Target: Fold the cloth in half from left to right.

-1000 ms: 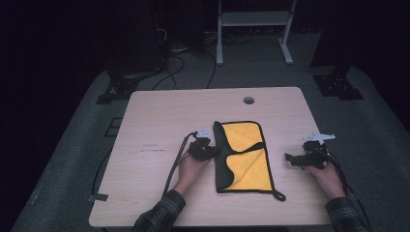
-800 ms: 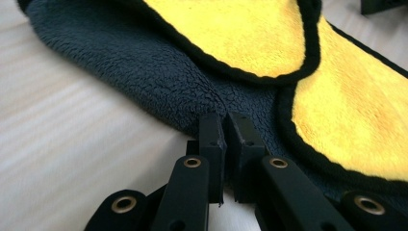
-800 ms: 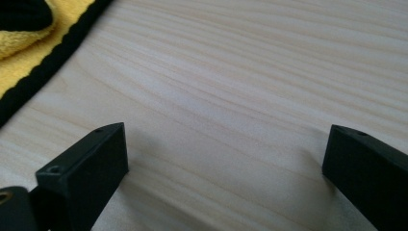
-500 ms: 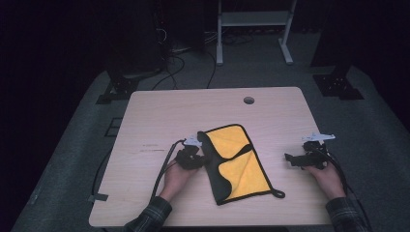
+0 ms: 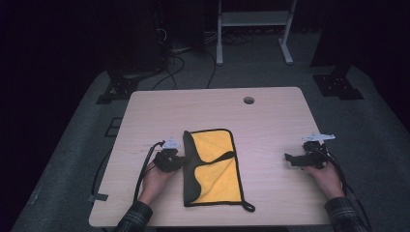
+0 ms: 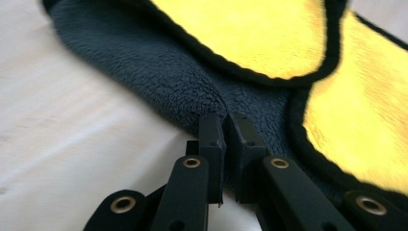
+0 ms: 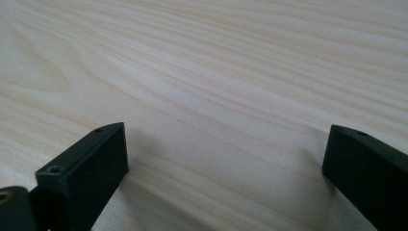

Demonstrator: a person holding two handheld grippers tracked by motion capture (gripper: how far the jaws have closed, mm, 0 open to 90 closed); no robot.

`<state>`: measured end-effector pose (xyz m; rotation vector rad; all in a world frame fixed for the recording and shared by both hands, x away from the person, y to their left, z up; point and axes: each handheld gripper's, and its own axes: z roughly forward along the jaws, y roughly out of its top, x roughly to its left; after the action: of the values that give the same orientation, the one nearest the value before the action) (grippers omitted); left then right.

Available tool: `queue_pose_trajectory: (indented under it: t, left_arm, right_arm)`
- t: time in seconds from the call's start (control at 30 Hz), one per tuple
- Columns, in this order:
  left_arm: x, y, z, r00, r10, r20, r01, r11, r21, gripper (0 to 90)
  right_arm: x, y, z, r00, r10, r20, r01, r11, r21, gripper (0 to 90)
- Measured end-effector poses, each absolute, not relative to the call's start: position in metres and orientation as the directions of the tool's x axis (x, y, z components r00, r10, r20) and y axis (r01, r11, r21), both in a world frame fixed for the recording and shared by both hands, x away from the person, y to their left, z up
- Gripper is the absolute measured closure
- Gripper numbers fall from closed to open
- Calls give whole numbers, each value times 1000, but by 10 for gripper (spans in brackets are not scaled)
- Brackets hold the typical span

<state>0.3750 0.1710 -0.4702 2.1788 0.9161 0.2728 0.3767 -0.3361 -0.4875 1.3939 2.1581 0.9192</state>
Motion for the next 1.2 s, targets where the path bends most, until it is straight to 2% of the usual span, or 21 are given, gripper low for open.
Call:
queue_pose_trajectory:
  t: [0.1, 0.17, 0.3, 0.37, 0.47, 0.53, 0.8, 0.9, 1.0, 1.2]
  left_arm:
    - [377, 173, -470, 712, 698, -76, 529, -462, 711, 818]
    - [376, 174, -471, 703, 708, -70, 530, -457, 714, 763]
    - [374, 181, -471, 689, 721, -79, 544, -441, 714, 511]
    - [371, 184, -471, 682, 729, -53, 536, -449, 715, 364]
    - [367, 189, -470, 673, 739, -16, 523, -461, 717, 244]
    - [365, 193, -469, 667, 745, -17, 530, -459, 713, 182]
    - [354, 212, -475, 665, 747, -20, 553, -474, 685, 25]
    - [348, 217, -478, 673, 739, -13, 548, -487, 680, 0]
    - [341, 222, -481, 687, 727, 15, 517, -503, 692, 0]
    - [335, 232, -483, 684, 729, 19, 503, -489, 713, 0]
  right_arm:
    - [377, -335, -487, -426, 905, 10, 635, 291, 716, 11]
    - [377, -335, -488, -430, 903, 10, 632, 293, 717, 11]
    - [377, -334, -487, -434, 901, 10, 634, 297, 714, 12]
    - [377, -333, -487, -434, 901, 11, 634, 297, 714, 26]
    - [376, -331, -484, -465, 885, 9, 623, 320, 713, 143]
    - [377, -327, -482, -488, 873, 14, 622, 336, 707, 146]
    - [377, -312, -470, -531, 845, 66, 607, 325, 725, 225]
    - [378, -302, -464, -559, 826, 78, 591, 331, 736, 249]
    - [378, -290, -458, -589, 804, 83, 566, 336, 753, 310]
    - [383, -266, -450, -635, 766, 104, 545, 348, 763, 345]
